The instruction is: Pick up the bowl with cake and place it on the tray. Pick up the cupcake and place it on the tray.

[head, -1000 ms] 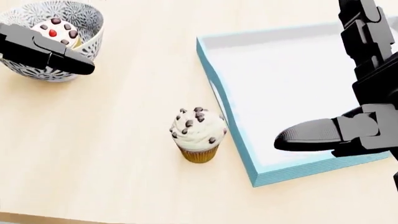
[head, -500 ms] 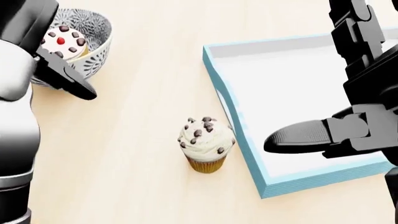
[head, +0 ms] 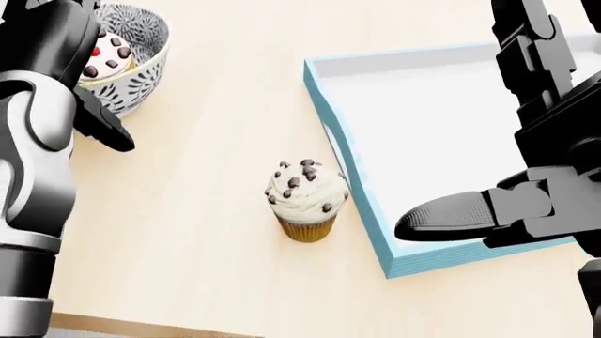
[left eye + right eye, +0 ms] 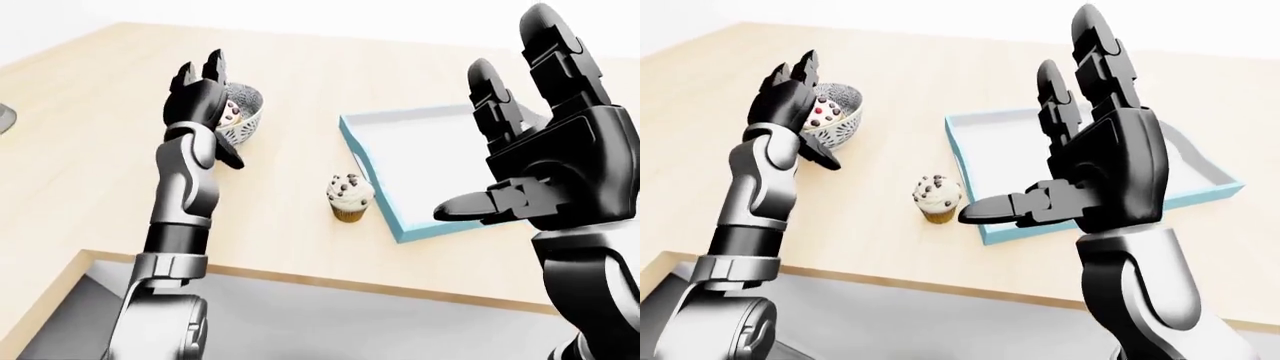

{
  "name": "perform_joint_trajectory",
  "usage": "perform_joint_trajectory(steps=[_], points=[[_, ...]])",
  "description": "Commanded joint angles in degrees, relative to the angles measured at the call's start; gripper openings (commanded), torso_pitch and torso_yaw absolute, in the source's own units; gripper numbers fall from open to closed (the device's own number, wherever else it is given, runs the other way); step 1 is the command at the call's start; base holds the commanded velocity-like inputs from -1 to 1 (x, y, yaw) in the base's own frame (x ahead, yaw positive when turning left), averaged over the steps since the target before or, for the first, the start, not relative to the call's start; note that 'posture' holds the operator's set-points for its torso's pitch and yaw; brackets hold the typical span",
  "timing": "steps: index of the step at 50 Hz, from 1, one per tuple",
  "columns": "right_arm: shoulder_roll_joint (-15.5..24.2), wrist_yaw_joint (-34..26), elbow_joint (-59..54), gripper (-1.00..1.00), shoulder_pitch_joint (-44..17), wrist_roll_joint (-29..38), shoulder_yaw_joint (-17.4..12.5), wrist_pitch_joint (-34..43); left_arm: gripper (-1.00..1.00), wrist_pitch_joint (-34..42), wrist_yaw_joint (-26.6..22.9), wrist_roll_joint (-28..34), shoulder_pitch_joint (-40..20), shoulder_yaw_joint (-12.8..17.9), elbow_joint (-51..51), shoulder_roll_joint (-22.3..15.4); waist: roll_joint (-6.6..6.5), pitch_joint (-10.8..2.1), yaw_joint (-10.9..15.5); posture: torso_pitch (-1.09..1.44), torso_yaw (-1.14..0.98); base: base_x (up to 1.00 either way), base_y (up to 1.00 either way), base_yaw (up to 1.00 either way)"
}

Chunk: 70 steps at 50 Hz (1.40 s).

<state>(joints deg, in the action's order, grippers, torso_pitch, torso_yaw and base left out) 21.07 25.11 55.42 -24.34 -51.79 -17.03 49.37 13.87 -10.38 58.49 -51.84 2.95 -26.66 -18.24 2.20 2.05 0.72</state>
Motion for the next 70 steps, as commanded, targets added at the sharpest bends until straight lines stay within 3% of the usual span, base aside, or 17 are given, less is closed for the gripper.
perform_joint_trajectory(steps=[1, 12, 26, 41, 45, 49, 55, 70], points=[[0.5, 0.1, 1.1, 1.00, -1.4, 0.2, -0.8, -1.2, 1.00, -1.5, 2.8, 0.5, -2.5, 0.2, 0.1, -0.7, -0.10, -1.40, 0.0, 0.00, 0.00, 0.00, 0.00, 0.00], [0.9, 0.9, 1.5, 1.00, -1.2, -1.1, -1.5, -1.1, 0.98, -2.9, 6.2, 0.2, -3.2, -0.1, -6.5, -1.0, -0.32, -1.71, 0.0, 0.00, 0.00, 0.00, 0.00, 0.00], [0.2, -1.0, 0.8, 1.00, -0.3, 1.0, -1.0, -2.1, 0.26, -2.8, 5.8, 0.6, -2.8, -0.2, -5.4, -1.1, -0.46, -1.77, -0.2, 0.00, 0.00, 0.00, 0.00, 0.00], [-0.2, -1.7, 0.8, 1.00, -0.3, 1.6, -1.2, -2.0, -0.21, -2.5, 4.4, 1.5, -1.4, -0.2, -2.3, -0.8, -0.62, -1.96, -0.2, 0.00, 0.00, 0.00, 0.00, 0.00], [-0.2, -1.6, 1.0, 1.00, -0.2, 1.5, -1.3, -2.0, -0.40, -2.4, 3.8, 1.9, -1.0, -0.1, -1.0, -0.7, -0.67, -2.00, -0.1, 0.00, 0.00, 0.00, 0.00, 0.00], [0.0, -1.2, 1.2, 1.00, -0.5, 0.9, -1.5, -1.7, -0.73, -2.6, 3.7, 2.1, -0.9, 0.0, -0.3, -0.6, -0.73, -2.04, 0.0, 0.00, 0.00, 0.00, 0.00, 0.00], [0.9, 0.9, 1.8, 1.00, -1.1, -1.3, -1.9, -1.0, -1.00, -3.0, 3.4, 2.8, -0.6, 0.1, 1.3, -1.0, -0.79, -2.07, 0.2, 0.00, 0.00, 0.00, 0.00, 0.00], [3.6, 2.9, 1.6, 1.00, -1.8, -4.7, -3.2, -1.3, -1.00, -3.7, -3.0, 7.0, -0.5, 1.4, 15.1, -2.1, -0.66, -1.40, 0.1, 0.00, 0.00, 0.00, 0.00, 0.00]])
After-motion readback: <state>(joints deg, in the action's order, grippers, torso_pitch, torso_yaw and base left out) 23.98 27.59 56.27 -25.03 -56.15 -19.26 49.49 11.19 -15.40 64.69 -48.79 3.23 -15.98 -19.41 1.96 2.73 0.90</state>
